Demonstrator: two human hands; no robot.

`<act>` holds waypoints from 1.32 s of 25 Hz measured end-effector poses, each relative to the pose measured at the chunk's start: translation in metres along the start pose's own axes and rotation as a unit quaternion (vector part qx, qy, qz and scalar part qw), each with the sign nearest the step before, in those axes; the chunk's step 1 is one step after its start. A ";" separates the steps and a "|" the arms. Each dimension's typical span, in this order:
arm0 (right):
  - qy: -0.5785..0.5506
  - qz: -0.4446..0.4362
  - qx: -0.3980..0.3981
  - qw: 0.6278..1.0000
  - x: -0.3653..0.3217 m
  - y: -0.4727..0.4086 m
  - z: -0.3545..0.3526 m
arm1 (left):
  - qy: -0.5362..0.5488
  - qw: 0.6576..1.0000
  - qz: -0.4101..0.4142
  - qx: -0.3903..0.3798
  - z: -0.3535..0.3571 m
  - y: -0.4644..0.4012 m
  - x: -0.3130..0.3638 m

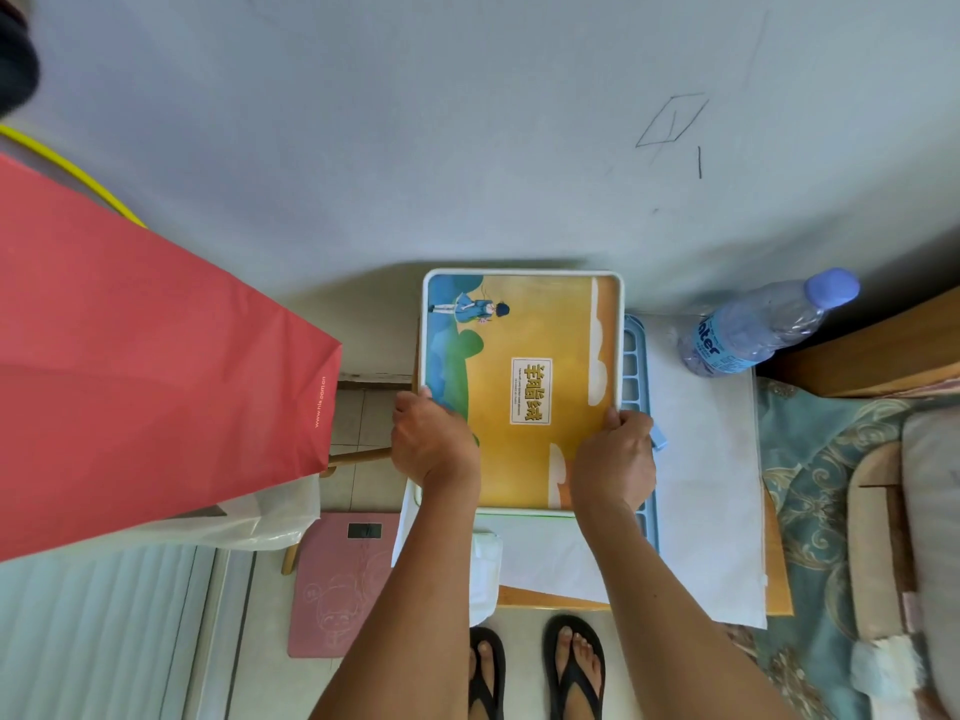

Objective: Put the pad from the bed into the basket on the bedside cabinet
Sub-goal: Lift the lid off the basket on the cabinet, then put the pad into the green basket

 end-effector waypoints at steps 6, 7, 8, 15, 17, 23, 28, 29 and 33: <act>-0.044 0.027 -0.084 0.995 0.003 -0.004 -0.018 | 0.081 0.997 0.003 0.001 -0.020 0.008 -0.007; -0.063 0.029 -0.094 0.993 0.006 -0.004 -0.021 | 0.092 0.996 0.015 0.004 -0.024 0.009 -0.008; -0.079 0.023 -0.097 0.992 0.007 -0.005 -0.025 | 0.102 0.994 0.024 0.006 -0.027 0.010 -0.009; -0.135 0.024 -0.079 0.987 0.040 -0.022 -0.071 | 0.150 0.988 0.031 -0.031 -0.048 0.055 -0.021; -0.117 0.043 -0.069 0.990 0.064 -0.029 -0.093 | 0.150 0.986 0.023 -0.067 -0.051 0.085 -0.022; -0.079 0.127 -0.016 0.989 0.145 -0.067 -0.153 | 0.048 0.980 0.084 -0.176 -0.037 0.182 0.001; -0.074 0.180 -0.006 0.981 0.192 -0.102 -0.170 | 0.026 0.953 0.098 -0.285 -0.006 0.233 0.018; -0.073 0.185 -0.009 0.980 0.198 -0.108 -0.168 | 0.022 0.949 0.096 -0.301 0.001 0.238 0.019; -0.052 0.172 -0.059 0.982 0.218 -0.127 -0.153 | -0.001 0.933 0.098 -0.345 0.029 0.249 0.017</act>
Point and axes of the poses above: each hand's wrist, its own y-axis away from the middle knuckle, its own z-axis out of the palm, x = y × z, the point moved 4 cm from there along -y, towards the middle knuckle, and after that the axes turned 14 degrees about x, right-handed, at the moved point
